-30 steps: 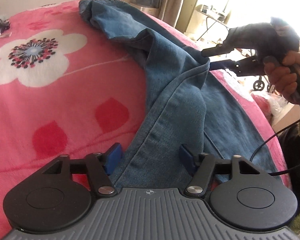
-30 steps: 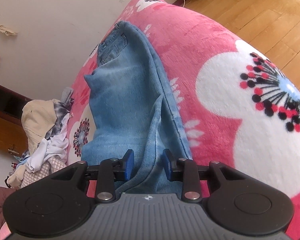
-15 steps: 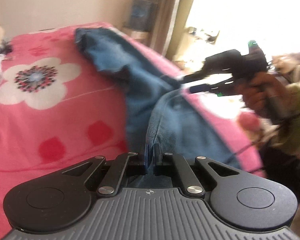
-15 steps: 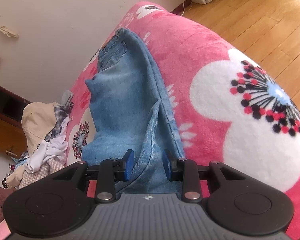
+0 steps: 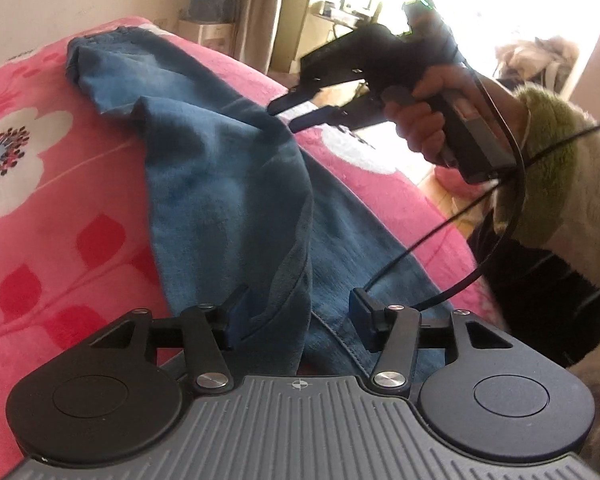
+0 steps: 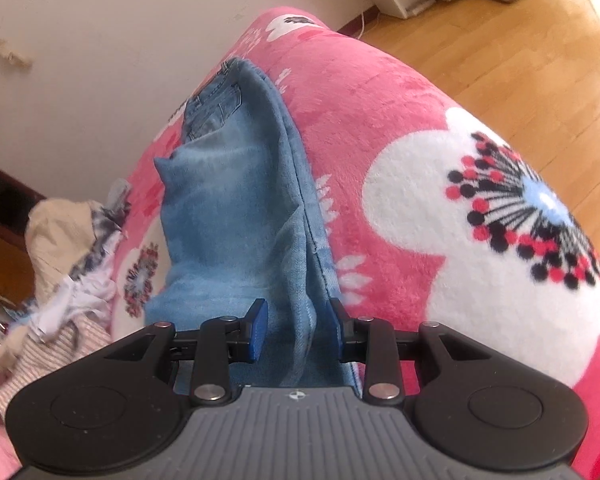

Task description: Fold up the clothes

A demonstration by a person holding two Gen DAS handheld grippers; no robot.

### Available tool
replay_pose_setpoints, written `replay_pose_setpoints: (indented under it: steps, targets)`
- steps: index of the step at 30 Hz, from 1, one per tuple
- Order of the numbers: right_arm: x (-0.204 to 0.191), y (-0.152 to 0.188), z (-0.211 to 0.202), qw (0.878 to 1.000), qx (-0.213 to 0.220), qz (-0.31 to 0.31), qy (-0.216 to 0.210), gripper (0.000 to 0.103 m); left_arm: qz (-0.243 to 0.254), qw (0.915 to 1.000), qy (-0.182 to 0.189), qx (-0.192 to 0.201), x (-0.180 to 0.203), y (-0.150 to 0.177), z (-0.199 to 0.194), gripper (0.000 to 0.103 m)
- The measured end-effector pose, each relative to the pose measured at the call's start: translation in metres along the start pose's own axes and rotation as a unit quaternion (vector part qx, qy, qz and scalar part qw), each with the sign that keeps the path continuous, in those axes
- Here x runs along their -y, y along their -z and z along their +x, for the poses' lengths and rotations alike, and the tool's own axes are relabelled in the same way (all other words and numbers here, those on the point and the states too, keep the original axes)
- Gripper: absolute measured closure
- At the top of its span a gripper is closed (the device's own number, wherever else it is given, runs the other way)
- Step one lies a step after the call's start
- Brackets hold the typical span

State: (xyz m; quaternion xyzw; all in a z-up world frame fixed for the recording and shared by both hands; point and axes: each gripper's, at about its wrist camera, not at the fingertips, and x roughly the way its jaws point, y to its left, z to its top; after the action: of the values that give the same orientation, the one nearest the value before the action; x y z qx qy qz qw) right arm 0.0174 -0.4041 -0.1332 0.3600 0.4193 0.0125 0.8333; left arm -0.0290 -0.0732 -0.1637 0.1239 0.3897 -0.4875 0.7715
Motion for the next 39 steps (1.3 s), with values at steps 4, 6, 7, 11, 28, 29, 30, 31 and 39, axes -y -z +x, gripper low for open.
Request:
replay_pose_setpoints:
  steps: [4, 6, 7, 11, 28, 29, 30, 31, 39]
  targets:
    - [-0.006, 0.006, 0.002, 0.999, 0.000, -0.036, 0.020, 0.070, 0.015, 0.9999, 0.000, -0.002, 0.007, -0.003, -0.005, 0.088]
    - [-0.008, 0.013, 0.001, 0.998, -0.002, -0.052, 0.029, 0.070, 0.022, 0.9997, 0.001, -0.003, 0.010, -0.004, -0.008, 0.097]
    - [-0.009, 0.016, 0.000, 0.998, -0.003, -0.059, 0.034, 0.072, 0.026, 0.9997, 0.001, -0.004, 0.012, -0.005, -0.010, 0.099]
    - [-0.011, 0.029, -0.006, 0.996, -0.003, -0.084, 0.041, 0.082, 0.040, 0.9992, 0.002, -0.006, 0.018, -0.008, -0.015, 0.102]
    - [0.002, 0.031, -0.004, 0.997, 0.001, -0.078, 0.025, 0.103, 0.124, 0.9885, 0.083, -0.025, 0.067, -0.027, -0.003, 0.103]
    - [0.005, 0.030, -0.005, 0.997, 0.001, -0.069, 0.019, 0.103, 0.123, 0.9886, 0.083, -0.026, 0.067, -0.027, -0.003, 0.103]
    - [0.007, 0.030, -0.006, 0.998, 0.001, -0.067, 0.017, 0.103, 0.122, 0.9889, 0.082, -0.025, 0.066, -0.027, -0.004, 0.103]
    - [0.007, 0.030, -0.008, 0.998, 0.002, -0.064, 0.015, 0.103, 0.118, 0.9895, 0.080, -0.025, 0.065, -0.026, -0.005, 0.103]
    - [0.019, 0.032, 0.004, 0.998, -0.001, -0.062, 0.028, 0.103, 0.038, 0.9981, 0.044, -0.022, 0.033, -0.029, -0.017, 0.100]
